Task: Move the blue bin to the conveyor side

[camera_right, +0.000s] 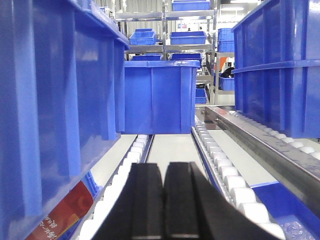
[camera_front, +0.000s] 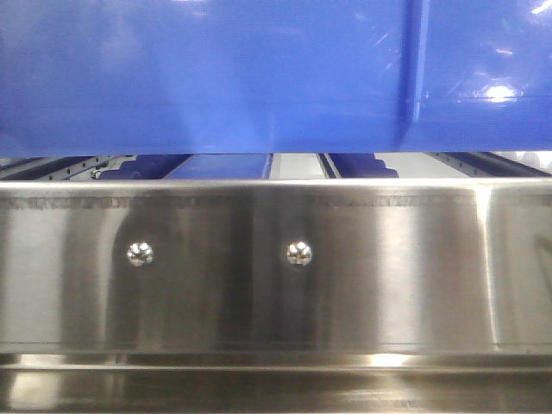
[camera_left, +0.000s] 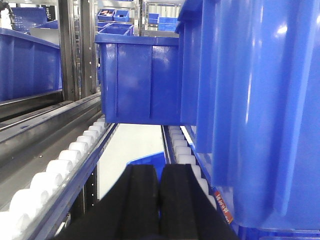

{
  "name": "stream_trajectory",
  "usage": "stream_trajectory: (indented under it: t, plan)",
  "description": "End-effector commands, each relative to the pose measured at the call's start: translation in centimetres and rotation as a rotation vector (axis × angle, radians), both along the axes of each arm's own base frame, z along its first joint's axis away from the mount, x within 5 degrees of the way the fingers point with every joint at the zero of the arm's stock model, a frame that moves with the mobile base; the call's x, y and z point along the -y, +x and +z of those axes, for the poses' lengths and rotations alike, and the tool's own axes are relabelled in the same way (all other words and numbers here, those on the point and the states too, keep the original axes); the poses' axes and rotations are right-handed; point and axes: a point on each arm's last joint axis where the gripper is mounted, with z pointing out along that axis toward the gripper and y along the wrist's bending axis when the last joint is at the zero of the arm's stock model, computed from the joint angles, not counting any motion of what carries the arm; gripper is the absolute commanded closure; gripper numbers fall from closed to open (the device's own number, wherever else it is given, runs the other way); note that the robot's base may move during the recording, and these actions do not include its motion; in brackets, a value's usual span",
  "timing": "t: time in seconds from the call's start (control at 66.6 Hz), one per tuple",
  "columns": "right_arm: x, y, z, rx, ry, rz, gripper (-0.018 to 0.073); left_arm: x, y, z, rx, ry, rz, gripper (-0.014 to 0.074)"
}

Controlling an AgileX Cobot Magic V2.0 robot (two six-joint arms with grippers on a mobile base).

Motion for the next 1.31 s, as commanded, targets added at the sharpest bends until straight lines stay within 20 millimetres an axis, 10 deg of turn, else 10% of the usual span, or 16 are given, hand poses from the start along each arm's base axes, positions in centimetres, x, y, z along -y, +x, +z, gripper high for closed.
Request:
stream_trajectory:
  t: [0.0,1.111,1.292]
  plan:
    - [0.0,-0.1,0.2,0.026,-0.001,-0.001,0.0644,0.0,0.0,0.2,0.023,-0.005,-0.004,0.0605]
    - [0.1,-0.1,0.5,0.057,0.003,-0.005,0.0644,0.0,-0.2,1.5,0.156,-0.005,-0.002,0.0605]
    - [-0.1,-1.5,5.4,0.037,-0.003,0.023,0.0644,0.0,-1.7,6.3,0.100,0.062,0.010,0.0563]
